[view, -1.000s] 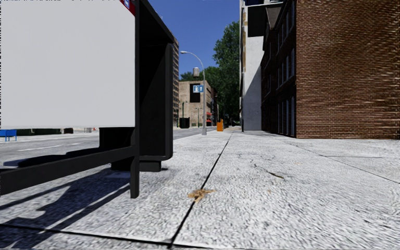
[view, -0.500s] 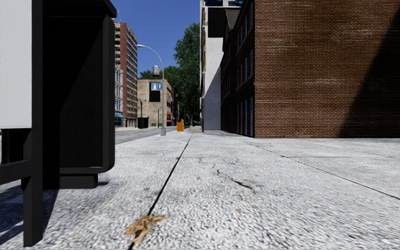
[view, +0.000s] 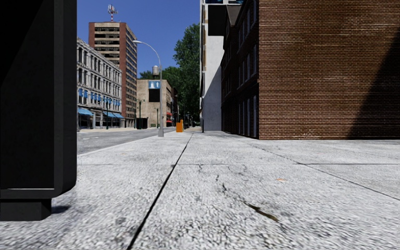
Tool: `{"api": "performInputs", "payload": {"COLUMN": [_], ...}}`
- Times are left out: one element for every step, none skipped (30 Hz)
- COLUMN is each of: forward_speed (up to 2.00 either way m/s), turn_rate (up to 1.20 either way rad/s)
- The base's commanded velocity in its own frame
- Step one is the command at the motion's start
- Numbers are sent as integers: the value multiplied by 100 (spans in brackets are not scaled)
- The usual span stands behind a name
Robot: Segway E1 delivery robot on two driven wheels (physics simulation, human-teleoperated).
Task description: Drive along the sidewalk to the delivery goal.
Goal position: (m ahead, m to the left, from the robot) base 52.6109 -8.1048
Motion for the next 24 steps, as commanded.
{"api": "performInputs", "payload": {"forward_speed": [200, 200, 200, 200, 200, 200, 200, 200, 200, 200, 200, 200, 200, 200, 200, 200, 200, 200, 200, 200, 200, 200, 200, 200], "turn_rate": [0, 0, 0, 0, 0, 0, 0, 0, 0, 0, 0, 0, 0, 0, 0, 0, 0, 0, 0, 0, 0, 0, 0, 0]}}
